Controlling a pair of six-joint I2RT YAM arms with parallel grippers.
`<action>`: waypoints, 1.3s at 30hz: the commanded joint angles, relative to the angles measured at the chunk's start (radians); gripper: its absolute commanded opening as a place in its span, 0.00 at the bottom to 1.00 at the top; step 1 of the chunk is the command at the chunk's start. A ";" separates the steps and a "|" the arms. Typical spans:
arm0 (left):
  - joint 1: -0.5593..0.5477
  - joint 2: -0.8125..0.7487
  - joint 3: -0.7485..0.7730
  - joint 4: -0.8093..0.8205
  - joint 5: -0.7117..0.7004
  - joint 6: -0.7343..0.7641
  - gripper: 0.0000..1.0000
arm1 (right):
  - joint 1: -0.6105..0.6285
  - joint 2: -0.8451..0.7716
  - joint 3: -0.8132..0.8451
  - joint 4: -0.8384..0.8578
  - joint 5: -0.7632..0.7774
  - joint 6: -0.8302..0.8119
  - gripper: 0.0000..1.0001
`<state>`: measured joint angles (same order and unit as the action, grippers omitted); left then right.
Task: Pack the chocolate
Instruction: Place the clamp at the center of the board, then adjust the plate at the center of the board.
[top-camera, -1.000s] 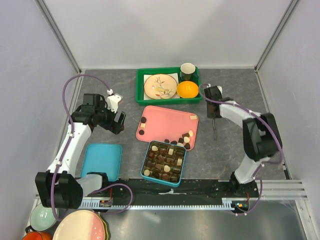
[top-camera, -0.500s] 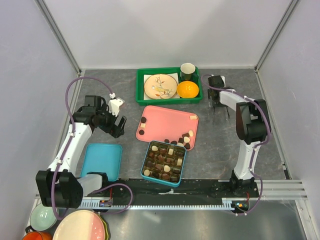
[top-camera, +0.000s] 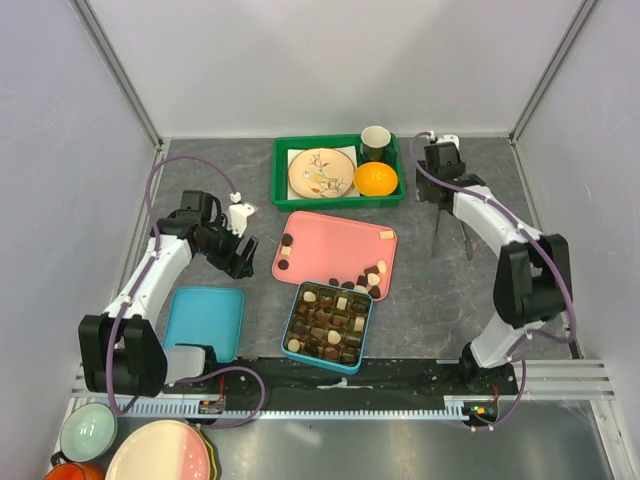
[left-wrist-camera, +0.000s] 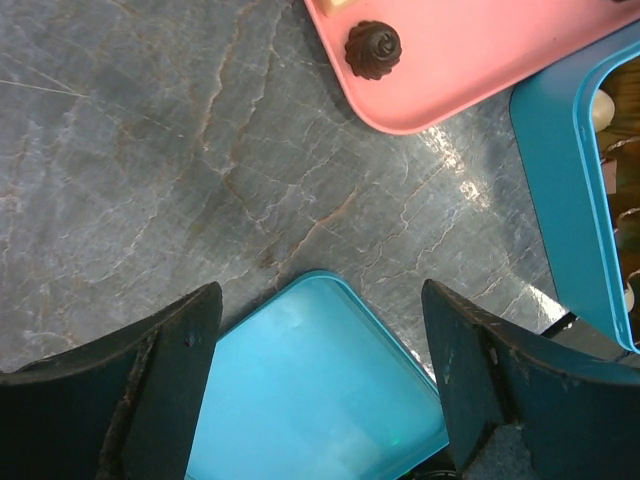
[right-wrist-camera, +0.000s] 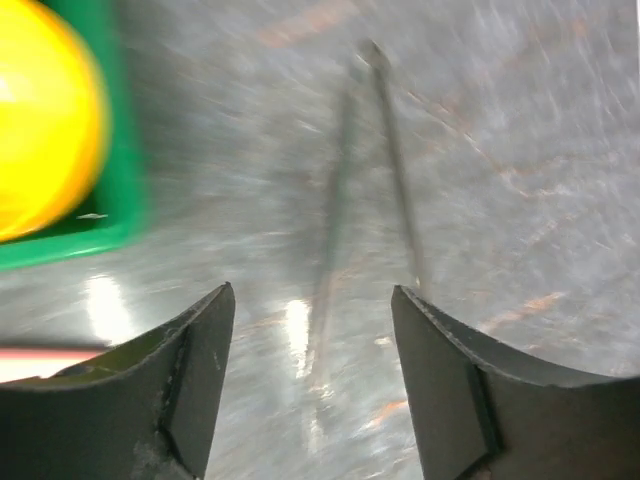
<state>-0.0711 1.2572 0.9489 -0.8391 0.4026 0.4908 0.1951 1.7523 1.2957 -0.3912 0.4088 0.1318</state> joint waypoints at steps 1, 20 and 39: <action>-0.045 0.025 -0.024 -0.014 -0.016 0.040 0.84 | 0.087 -0.195 -0.103 0.081 -0.106 0.074 0.69; -0.134 0.007 -0.176 -0.009 -0.191 0.083 0.70 | 0.245 -0.183 -0.490 0.285 -0.324 0.285 0.42; -0.154 0.011 -0.222 0.021 -0.206 0.060 0.75 | 0.247 -0.004 -0.334 0.311 -0.277 0.249 0.15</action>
<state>-0.2100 1.2617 0.7166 -0.8356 0.1833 0.5411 0.4412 1.6897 0.8845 -0.0887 0.1066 0.4068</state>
